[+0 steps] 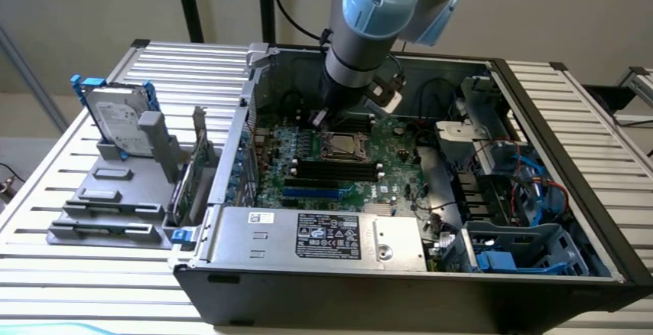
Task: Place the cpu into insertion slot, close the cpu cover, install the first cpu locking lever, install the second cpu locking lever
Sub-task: 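Install the first cpu locking lever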
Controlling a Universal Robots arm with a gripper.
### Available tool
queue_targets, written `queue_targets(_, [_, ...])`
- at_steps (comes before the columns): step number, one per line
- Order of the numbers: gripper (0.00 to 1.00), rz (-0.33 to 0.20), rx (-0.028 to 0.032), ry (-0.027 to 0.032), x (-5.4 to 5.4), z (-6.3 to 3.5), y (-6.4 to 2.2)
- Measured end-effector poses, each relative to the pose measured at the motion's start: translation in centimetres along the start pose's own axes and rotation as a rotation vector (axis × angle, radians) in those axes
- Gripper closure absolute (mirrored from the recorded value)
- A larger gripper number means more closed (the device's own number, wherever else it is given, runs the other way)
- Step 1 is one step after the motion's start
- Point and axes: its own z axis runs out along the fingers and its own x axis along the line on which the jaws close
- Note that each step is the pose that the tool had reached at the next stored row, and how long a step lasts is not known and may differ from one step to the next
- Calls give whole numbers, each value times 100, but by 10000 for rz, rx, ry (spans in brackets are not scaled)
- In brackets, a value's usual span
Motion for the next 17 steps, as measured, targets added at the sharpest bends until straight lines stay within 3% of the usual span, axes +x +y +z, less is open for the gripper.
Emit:
queue_targets(13, [89,14,-55,-80,87,12,61])
queue_targets(17, [89,24,-85,-133,110,9,94])
